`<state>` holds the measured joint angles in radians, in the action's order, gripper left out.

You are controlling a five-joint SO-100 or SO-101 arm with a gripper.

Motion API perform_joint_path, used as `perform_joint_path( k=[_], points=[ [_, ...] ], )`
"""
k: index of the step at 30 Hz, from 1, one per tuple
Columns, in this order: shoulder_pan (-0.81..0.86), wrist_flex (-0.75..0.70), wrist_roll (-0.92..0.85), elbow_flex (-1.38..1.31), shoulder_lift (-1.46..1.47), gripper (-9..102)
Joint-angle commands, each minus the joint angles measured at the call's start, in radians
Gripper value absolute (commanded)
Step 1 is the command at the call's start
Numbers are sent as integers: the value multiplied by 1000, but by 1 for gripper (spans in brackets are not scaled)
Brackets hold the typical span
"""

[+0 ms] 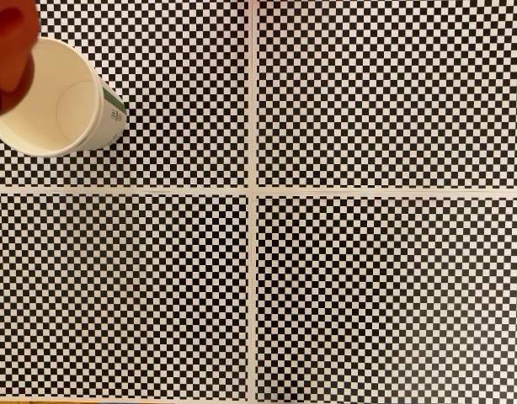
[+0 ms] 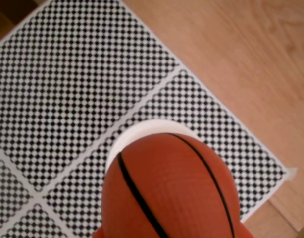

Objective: Grasp basketball and place into cup.

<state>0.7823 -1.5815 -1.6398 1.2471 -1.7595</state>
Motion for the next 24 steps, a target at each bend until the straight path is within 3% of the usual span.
perform_joint_path(
  k=[1, 24],
  points=[
    [-11, 15, 8, -31, 6, 14],
    [-31, 20, -9, 60, 20, 13]
  ],
)
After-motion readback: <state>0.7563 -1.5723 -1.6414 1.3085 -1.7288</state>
